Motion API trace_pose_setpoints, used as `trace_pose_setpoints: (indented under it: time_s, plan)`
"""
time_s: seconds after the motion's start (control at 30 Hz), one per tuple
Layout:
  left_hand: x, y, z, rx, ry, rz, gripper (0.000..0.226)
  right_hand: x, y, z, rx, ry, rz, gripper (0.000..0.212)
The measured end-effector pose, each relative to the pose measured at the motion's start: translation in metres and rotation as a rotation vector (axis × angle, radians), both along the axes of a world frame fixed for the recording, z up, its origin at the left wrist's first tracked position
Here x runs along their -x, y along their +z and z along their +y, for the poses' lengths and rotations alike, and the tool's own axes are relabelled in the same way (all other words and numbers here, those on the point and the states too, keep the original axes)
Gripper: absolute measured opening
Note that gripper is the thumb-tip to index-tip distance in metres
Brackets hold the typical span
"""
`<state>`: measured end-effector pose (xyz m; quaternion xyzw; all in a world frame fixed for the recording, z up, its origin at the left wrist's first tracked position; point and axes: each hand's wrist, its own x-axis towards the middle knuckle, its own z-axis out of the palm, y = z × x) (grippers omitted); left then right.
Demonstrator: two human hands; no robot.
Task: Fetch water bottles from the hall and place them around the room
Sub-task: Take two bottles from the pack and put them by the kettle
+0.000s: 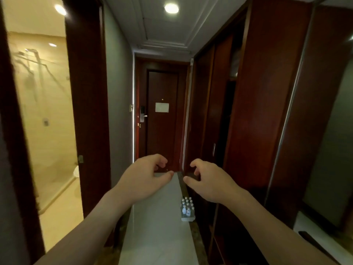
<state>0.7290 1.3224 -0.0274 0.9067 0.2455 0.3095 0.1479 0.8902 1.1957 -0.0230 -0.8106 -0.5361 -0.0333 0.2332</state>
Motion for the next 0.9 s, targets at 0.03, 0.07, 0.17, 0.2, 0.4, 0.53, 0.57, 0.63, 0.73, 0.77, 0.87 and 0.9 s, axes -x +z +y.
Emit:
trace_pose_setpoints:
  time_s: [0.03,0.07,0.17,0.2,0.4,0.53,0.57,0.63,0.73,0.77,0.87,0.9]
  plan:
    - [-0.014,0.0,0.017,0.006,-0.014,0.001,0.045,-0.012,0.001,0.016,0.0,-0.01,0.007,0.059]
    - [-0.027,0.0,0.033,0.015,-0.025,0.005,0.045,-0.025,0.0,0.031,0.005,-0.018,0.012,0.059]
    - [-0.07,-0.009,0.079,0.018,-0.04,0.033,0.044,-0.065,-0.01,0.076,0.026,-0.035,0.024,0.059]
    - [-0.086,-0.014,0.095,0.019,-0.043,0.04,0.043,-0.081,-0.015,0.092,0.026,-0.037,0.037,0.058]
    - [-0.186,-0.044,0.186,0.062,-0.033,0.017,0.044,-0.184,-0.05,0.195,0.044,-0.044,0.067,0.061]
    - [-0.267,-0.057,0.249,0.058,-0.021,0.026,0.044,-0.268,-0.058,0.271,-0.017,0.0,0.119,0.059]
    - [-0.285,-0.055,0.265,0.068,-0.011,0.019,0.044,-0.288,-0.057,0.289,-0.026,0.009,0.136,0.058]
    - [-0.319,-0.051,0.296,0.082,0.008,0.017,0.044,-0.323,-0.053,0.324,-0.025,0.033,0.152,0.058]
    - [-0.363,-0.05,0.343,0.086,0.016,0.049,0.043,-0.371,-0.051,0.373,-0.023,0.051,0.158,0.059]
    - [-0.376,-0.051,0.358,0.09,0.017,0.051,0.043,-0.384,-0.052,0.387,-0.024,0.052,0.163,0.059]
    - [-0.41,-0.06,0.4,0.127,0.028,0.054,0.044,-0.42,-0.059,0.427,-0.002,0.047,0.162,0.059]
    - [-0.421,-0.064,0.414,0.137,0.029,0.062,0.045,-0.43,-0.063,0.44,0.013,0.043,0.161,0.059]
